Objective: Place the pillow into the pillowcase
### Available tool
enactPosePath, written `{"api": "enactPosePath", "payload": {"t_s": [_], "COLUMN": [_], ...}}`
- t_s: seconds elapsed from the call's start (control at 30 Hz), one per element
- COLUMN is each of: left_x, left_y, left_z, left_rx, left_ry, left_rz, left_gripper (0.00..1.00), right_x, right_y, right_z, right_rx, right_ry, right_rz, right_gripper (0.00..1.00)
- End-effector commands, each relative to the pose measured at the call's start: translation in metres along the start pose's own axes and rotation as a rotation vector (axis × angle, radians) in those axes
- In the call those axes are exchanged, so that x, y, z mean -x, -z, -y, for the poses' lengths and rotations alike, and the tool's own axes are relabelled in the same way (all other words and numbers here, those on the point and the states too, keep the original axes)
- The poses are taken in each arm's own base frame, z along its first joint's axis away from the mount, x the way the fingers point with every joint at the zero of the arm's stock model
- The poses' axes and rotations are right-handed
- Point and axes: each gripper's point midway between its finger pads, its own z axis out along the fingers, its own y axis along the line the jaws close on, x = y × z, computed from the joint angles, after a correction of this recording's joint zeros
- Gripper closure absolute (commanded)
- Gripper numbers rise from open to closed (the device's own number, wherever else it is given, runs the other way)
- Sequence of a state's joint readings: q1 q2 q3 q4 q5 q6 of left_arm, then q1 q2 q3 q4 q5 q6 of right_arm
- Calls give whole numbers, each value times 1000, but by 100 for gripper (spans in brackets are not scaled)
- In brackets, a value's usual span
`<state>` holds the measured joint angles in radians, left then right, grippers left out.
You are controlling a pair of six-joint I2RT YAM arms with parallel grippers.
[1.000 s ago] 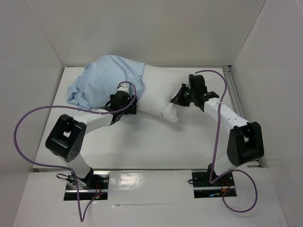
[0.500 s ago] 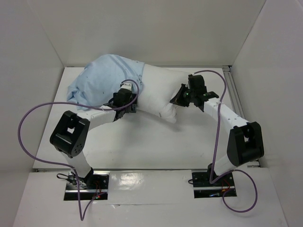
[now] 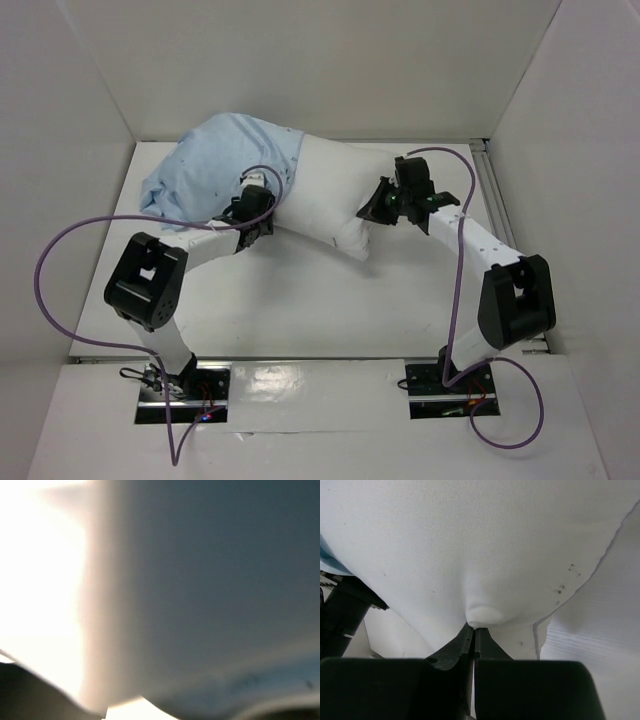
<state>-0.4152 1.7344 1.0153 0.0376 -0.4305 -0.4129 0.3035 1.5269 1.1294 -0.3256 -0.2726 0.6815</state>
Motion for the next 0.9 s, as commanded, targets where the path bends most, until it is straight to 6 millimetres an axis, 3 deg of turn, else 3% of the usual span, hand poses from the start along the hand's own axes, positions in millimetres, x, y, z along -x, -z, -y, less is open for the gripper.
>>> {"api": "enactPosePath", "payload": {"t_s": [0.0, 0.03, 0.07, 0.1, 0.13, 0.17, 0.2, 0.27, 0.37, 0.47, 0.5, 0.57, 0.6, 0.63, 0.67, 0.7, 0.73, 0.8, 0.83, 0.87], "left_x": [22, 22, 26, 27, 28, 24, 29, 36, 43, 48, 55, 58, 78, 78, 80, 114, 126, 134, 171, 175], "left_y": [6, 6, 7, 7, 8, 9, 13, 23, 41, 55, 60, 66, 73, 73, 78, 98, 114, 133, 175, 200], "left_z": [-26, -26, -25, -23, -23, -22, -20, -19, -12, 1, 10, 22, 35, 50, 59, 85, 107, 141, 174, 197], "left_rx": [79, 80, 79, 71, 73, 68, 53, 42, -27, -114, -151, -207, -248, -297, -321, -399, -484, -570, -689, -811], "left_ry": [90, 90, 91, 90, 97, 92, 104, 119, 126, 129, 114, 107, 110, 87, 73, 70, 44, -19, -30, -42], "left_rz": [60, 60, 61, 57, 49, 34, 38, 40, 37, 19, 26, -12, 11, -18, -48, 4, 3, -29, 50, 36], "left_gripper": [40, 45, 57, 66, 75, 90, 96, 100, 100, 100, 100, 100, 100, 100, 100, 100, 100, 100, 100, 100], "right_x": [7, 8, 12, 7, 11, 11, 10, 10, -1, -22, -39, -42, -49, -38, -31, -7, 0, 19, 43, 42], "right_y": [2, 3, 5, 6, 8, 12, 13, 20, 27, 22, 16, 1, -2, -14, -18, -12, -20, -15, -6, -4], "right_z": [-11, -12, -12, -5, -4, 3, 10, 19, 32, 45, 46, 32, 9, -9, -22, -57, -70, -100, -118, -126], "right_rx": [12, 13, 0, -30, -43, -82, -111, -157, -201, -210, -165, -57, 62, 147, 189, 276, 307, 365, 375, 377], "right_ry": [34, 54, 65, 70, 97, 106, 128, 156, 211, 231, 227, 203, 191, 193, 158, 172, 175, 213, 239, 239], "right_rz": [2, 3, 14, -3, 5, 12, 8, 14, -37, -126, -190, -190, -224, -191, -189, -162, -164, -130, -53, -50], "right_gripper": [100, 100, 99, 88, 50, 29, 17, 0, 0, 0, 2, 17, 30, 65, 81, 94, 100, 100, 100, 100]}}
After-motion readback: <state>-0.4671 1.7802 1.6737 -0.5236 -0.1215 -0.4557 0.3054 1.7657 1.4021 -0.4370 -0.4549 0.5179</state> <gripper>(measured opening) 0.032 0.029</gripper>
